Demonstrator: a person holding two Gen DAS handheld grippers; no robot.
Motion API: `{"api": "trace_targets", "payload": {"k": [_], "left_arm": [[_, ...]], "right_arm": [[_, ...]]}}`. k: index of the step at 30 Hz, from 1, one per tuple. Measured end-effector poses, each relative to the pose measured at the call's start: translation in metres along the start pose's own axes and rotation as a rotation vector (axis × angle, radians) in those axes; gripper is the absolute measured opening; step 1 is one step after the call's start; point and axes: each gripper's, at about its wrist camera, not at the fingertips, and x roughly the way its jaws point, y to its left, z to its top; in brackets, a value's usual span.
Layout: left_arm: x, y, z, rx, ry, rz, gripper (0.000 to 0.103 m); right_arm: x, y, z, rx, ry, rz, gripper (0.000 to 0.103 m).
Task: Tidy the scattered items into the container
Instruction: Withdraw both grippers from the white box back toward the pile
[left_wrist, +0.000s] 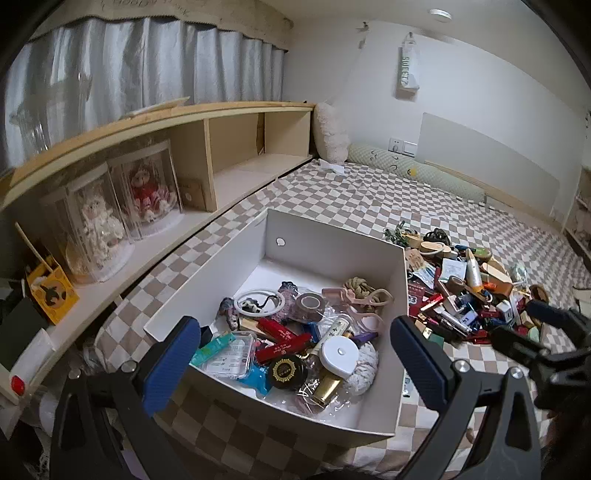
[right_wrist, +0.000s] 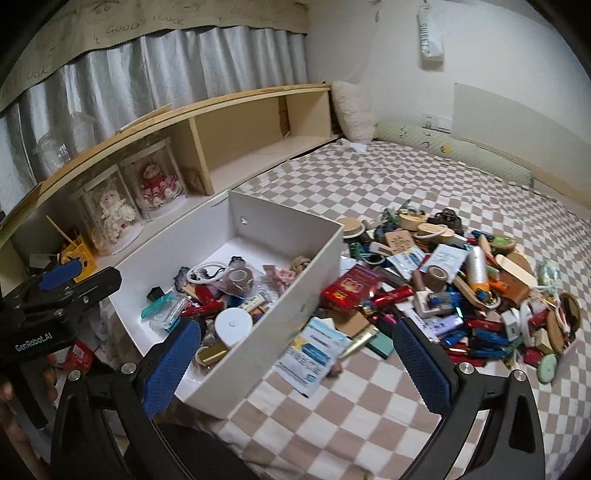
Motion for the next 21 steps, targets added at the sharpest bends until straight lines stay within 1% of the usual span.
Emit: {"api": "trace_targets", "payload": {"k": [13, 21], "left_arm": [[-0.022, -0.035, -0.014, 0.065, -0.019, -0.034, 0.103], [-0.028, -0.047, -0.021, 0.081, -0.013, -0.055, 0.103]], "right_arm": [[-0.039, -0.043, -0.016, 0.069, -0.043, -0.072, 0.103], [-0.045, -0.056, -0.03, 0.082, -0.042, -0.105, 0.103]]}}
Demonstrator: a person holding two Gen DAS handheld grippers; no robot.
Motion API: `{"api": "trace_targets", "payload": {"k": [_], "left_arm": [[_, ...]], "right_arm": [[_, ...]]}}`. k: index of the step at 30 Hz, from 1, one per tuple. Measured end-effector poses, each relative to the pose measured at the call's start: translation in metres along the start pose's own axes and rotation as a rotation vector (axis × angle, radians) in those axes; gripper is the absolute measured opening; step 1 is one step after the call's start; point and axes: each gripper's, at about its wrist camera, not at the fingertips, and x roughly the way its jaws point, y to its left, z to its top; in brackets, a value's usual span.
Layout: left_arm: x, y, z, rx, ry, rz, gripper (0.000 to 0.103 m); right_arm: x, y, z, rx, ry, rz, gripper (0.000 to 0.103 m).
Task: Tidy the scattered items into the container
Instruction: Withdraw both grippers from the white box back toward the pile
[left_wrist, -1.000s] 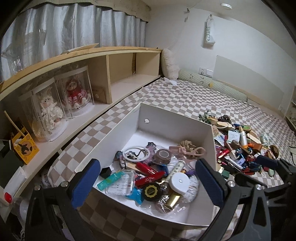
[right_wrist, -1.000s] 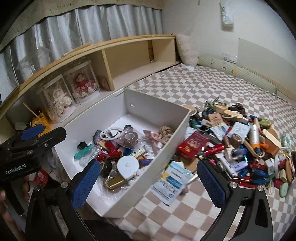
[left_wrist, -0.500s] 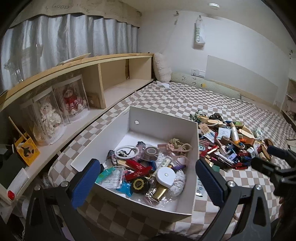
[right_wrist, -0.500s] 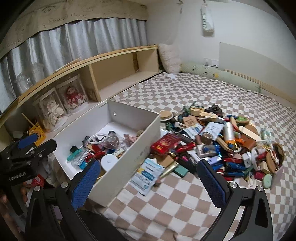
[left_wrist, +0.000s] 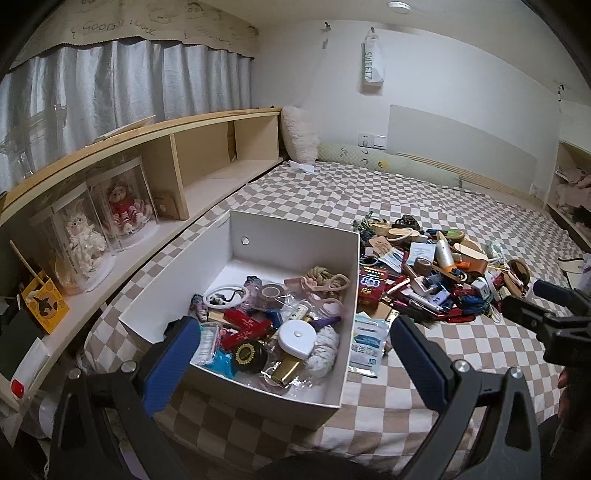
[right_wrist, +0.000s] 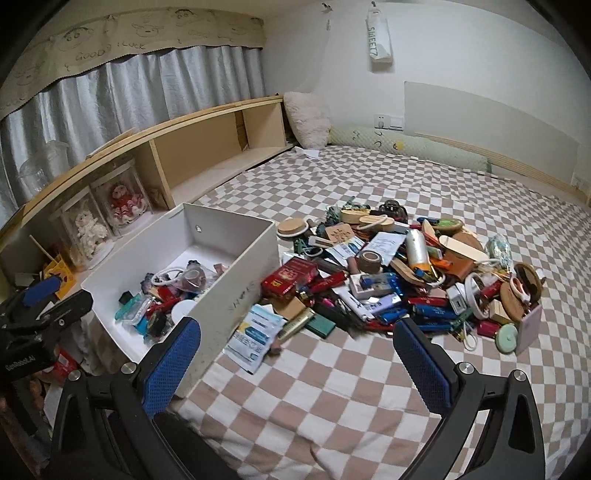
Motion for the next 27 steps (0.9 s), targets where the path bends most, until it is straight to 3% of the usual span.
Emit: {"api": "trace_targets", "payload": {"k": [16, 27], "left_arm": [[0.003, -0.008, -0.008, 0.001, 0.02, -0.019, 0.103], [0.002, -0.01, -0.011, 0.016, 0.012, 0.007, 0.103]], "right_arm": [[-0.001, -0.007, -0.01, 0.005, 0.006, -0.012, 0.103], [0.0, -0.005, -0.014, 0.005, 0.016, -0.007, 0.103]]}}
